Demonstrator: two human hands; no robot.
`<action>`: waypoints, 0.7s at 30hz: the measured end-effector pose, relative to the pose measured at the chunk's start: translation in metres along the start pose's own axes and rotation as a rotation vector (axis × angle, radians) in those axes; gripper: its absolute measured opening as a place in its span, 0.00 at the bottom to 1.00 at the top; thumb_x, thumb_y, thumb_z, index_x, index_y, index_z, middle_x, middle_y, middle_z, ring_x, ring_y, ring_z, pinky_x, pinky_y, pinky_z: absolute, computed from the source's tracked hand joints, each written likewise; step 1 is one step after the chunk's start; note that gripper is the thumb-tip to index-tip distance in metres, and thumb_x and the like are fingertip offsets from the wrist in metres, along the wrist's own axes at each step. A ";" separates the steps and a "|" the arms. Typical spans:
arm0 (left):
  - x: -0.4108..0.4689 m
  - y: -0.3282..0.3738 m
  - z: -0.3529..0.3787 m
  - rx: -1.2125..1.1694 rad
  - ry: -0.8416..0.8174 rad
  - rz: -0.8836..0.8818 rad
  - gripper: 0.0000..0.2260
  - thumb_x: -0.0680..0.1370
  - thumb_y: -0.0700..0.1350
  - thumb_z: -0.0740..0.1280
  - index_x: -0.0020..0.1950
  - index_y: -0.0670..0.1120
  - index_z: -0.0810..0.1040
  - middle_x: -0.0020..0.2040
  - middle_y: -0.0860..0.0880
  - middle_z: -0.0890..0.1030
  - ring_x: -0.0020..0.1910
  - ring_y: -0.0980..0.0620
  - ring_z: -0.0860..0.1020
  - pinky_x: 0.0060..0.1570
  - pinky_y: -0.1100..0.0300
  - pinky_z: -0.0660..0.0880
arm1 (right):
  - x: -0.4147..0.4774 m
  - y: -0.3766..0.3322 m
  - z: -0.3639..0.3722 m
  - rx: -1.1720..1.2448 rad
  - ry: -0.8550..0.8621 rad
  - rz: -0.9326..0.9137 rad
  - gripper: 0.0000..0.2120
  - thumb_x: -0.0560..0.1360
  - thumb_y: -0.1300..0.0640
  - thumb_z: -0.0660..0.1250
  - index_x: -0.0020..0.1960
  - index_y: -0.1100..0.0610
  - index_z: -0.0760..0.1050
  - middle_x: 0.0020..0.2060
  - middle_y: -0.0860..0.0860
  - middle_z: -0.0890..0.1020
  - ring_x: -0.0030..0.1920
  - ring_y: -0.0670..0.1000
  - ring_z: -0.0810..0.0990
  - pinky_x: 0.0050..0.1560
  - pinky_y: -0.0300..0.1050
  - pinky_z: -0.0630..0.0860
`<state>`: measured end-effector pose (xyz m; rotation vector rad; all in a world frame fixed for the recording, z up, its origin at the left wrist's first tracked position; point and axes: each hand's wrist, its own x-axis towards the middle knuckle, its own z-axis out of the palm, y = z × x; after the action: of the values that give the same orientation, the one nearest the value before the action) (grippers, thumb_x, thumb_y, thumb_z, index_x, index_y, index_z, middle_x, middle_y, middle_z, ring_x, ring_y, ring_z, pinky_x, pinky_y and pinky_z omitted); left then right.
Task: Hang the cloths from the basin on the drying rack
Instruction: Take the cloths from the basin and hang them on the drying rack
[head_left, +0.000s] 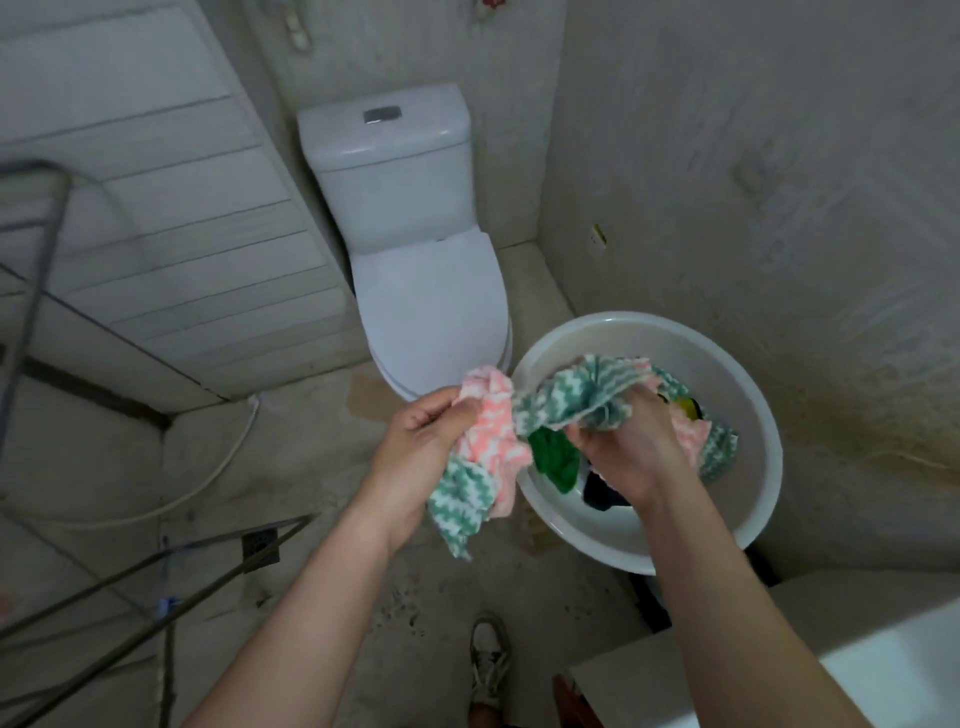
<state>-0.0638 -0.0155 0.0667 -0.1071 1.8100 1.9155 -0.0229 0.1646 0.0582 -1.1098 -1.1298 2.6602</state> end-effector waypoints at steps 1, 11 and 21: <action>-0.003 0.004 -0.004 -0.042 0.010 -0.023 0.08 0.77 0.38 0.66 0.46 0.47 0.83 0.41 0.50 0.85 0.41 0.55 0.81 0.44 0.63 0.76 | -0.004 0.003 0.010 -0.015 -0.028 0.021 0.10 0.80 0.61 0.58 0.47 0.57 0.77 0.39 0.53 0.82 0.40 0.51 0.79 0.32 0.41 0.78; -0.075 0.041 -0.085 0.198 0.084 0.245 0.06 0.77 0.39 0.67 0.46 0.39 0.83 0.39 0.45 0.83 0.40 0.54 0.77 0.41 0.62 0.73 | -0.061 0.047 0.115 -0.722 -0.746 -0.041 0.12 0.73 0.58 0.70 0.53 0.63 0.81 0.46 0.58 0.84 0.46 0.53 0.82 0.46 0.43 0.78; -0.193 0.049 -0.200 0.885 0.523 0.356 0.11 0.75 0.56 0.64 0.45 0.52 0.83 0.35 0.53 0.83 0.36 0.52 0.80 0.38 0.55 0.76 | -0.132 0.096 0.192 -1.349 -0.979 -0.313 0.08 0.70 0.64 0.73 0.43 0.52 0.82 0.37 0.47 0.84 0.36 0.43 0.81 0.38 0.36 0.77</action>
<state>0.0293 -0.2638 0.1636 0.0286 3.0384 1.1543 -0.0256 -0.0631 0.1668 0.6394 -3.0327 1.8740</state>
